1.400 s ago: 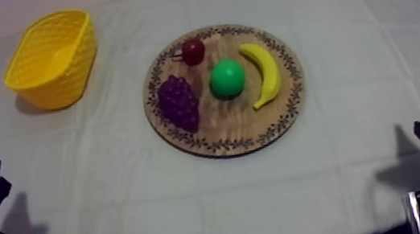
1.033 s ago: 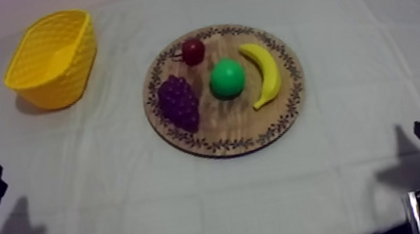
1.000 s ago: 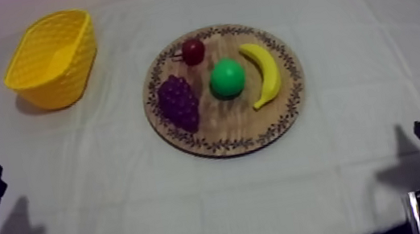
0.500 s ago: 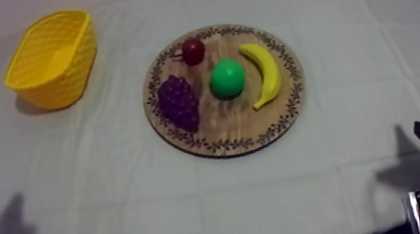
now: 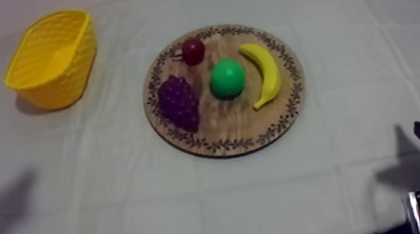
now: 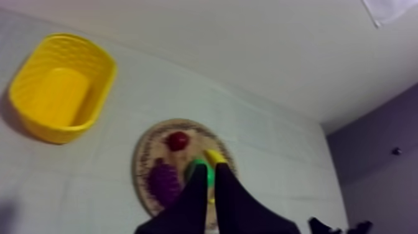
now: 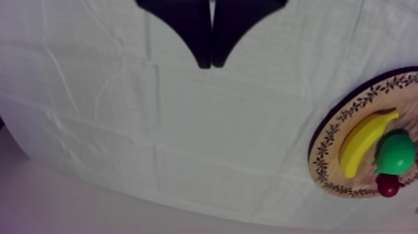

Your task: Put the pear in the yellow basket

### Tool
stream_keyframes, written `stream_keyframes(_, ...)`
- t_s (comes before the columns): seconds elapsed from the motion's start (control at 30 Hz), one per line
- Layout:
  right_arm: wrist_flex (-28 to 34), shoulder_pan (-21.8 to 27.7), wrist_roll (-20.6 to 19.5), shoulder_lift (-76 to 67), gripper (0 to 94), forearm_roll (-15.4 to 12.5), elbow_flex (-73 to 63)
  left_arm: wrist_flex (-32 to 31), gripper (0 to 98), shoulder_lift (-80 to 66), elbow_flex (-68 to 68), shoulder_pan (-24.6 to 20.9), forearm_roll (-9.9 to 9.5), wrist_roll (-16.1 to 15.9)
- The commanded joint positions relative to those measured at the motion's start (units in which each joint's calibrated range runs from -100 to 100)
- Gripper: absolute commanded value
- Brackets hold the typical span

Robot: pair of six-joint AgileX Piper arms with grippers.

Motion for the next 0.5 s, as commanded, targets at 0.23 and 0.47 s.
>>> stream_keyframes(0.23, -0.04, 0.01, 0.03, -0.02, 0.3, -0.01, 0.04, 1.46, 4.7, 24.78, -21.45, 12.51, -2.33, 5.06)
stream_keyframes(0.47, -0.04, 0.01, 0.02, -0.02, 0.3, -0.01, 0.04, 2.79, 5.2, 40.73, -29.71, 14.39, -1.73, 5.09)
